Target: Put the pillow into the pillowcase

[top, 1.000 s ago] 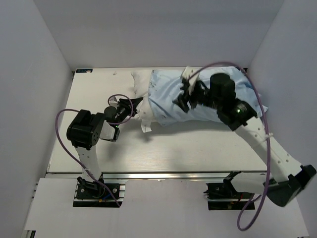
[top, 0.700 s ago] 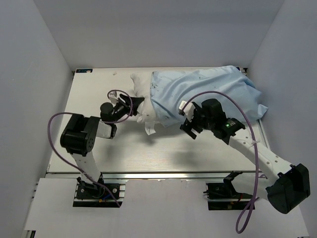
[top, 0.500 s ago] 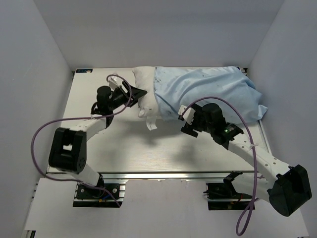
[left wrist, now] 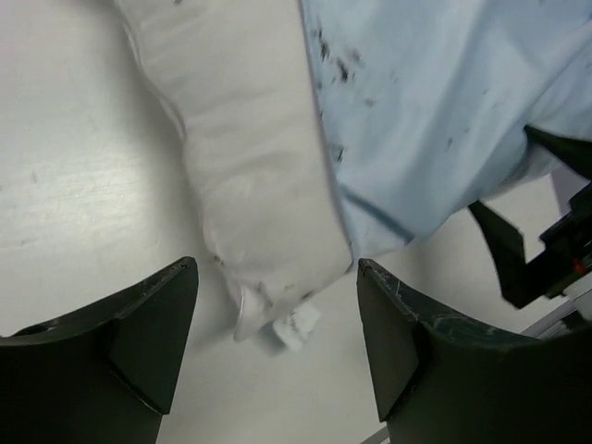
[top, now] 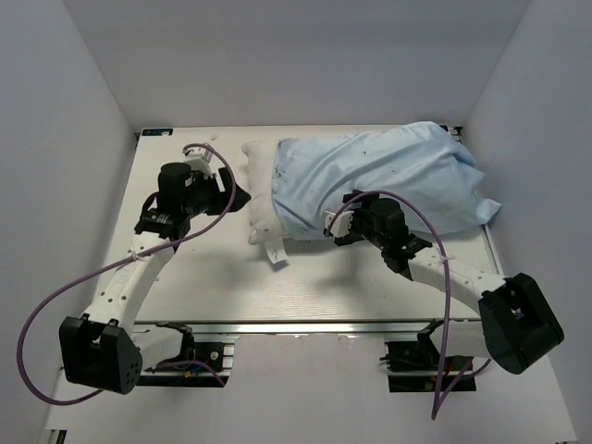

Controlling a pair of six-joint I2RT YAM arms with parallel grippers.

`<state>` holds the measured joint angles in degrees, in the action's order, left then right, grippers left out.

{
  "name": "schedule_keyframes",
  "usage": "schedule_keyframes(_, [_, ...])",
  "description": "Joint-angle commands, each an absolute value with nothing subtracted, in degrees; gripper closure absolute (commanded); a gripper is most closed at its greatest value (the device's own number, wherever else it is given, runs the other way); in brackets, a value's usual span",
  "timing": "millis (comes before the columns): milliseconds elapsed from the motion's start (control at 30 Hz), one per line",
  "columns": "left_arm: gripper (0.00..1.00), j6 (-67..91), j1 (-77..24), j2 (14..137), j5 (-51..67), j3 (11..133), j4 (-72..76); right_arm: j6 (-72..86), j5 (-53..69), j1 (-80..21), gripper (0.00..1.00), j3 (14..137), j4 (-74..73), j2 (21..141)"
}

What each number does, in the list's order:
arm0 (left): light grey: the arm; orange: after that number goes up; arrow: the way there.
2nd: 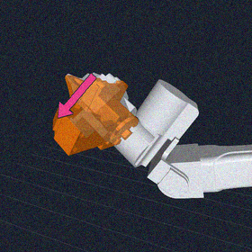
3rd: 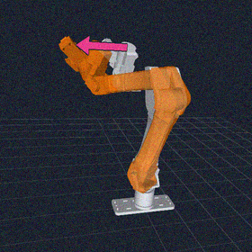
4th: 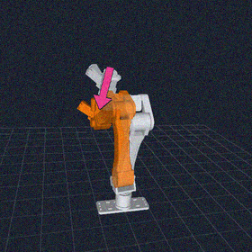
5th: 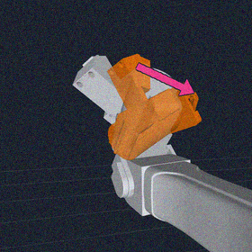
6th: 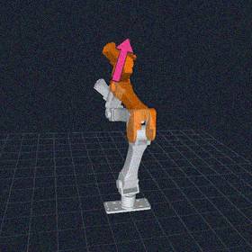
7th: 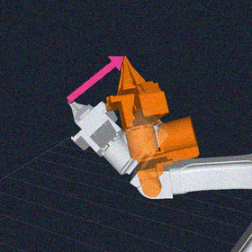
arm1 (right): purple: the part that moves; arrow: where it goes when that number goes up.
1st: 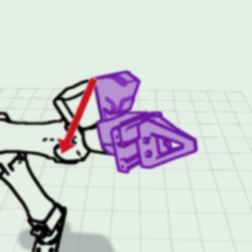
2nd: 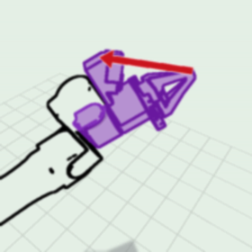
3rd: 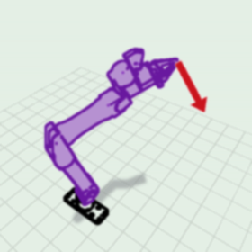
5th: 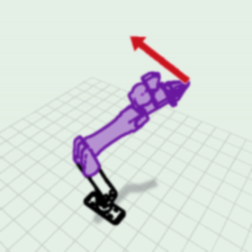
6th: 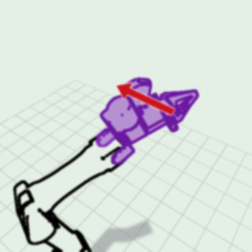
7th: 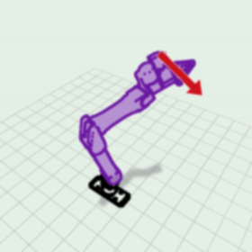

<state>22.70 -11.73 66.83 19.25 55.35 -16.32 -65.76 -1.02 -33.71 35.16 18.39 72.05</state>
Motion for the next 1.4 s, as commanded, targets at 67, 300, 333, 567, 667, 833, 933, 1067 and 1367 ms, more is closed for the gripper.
schedule_keyframes(67, [0.21,14.9,-11.5,60.7,17.3,53.6,-26.5,-70.5,6.8,-33.5,0.11,36.5,19.3,71.9])
schedule_keyframes(300, [0.21,14.2,-11.7,55.8,18.9,48.6,-26.7,-77.1,6.7,-32.6,0.12,38.2,21.5,81.9])
schedule_keyframes(333, [0.20,14.3,-11.8,55.5,19.2,48.3,-26.7,-77.4,6.6,-32.5,0.15,39.8,21.3,83.4])
schedule_keyframes(567, [0.20,12.4,-13.9,53.7,17.9,49.7,-27.8,-77.7,9.3,-30.3,0.51,45.4,19.5,90.6])
schedule_keyframes(667, [0.20,11.8,-15.3,51.2,17.3,49.0,-25.5,-74.3,9.8,-29.4,0.80,49.7,14.4,91.1])
schedule_keyframes(833, [0.20,8.5,-21.3,51.6,15.2,49.1,-20.7,-67.5,19.0,-25.8,0.99,54.7,3.5,87.7])
schedule_keyframes(933, [0.20,3.9,-27.1,53.9,12.4,51.7,-20.6,-64.7,31.4,-23.1,1.00,61.5,-11.8,84.5])
schedule_keyframes(1067, [0.20,-5.7,-32.1,57.7,12.3,54.0,-21.7,-63.7,42.6,-21.3,1.00,69.1,-26.8,81.9])
schedule_keyframes(1367, [0.02,-18.5,-38.7,58.7,5.7,56.2,-22.9,-65.0,56.2,-18.4,1.00,80.3,-47.3,82.0])
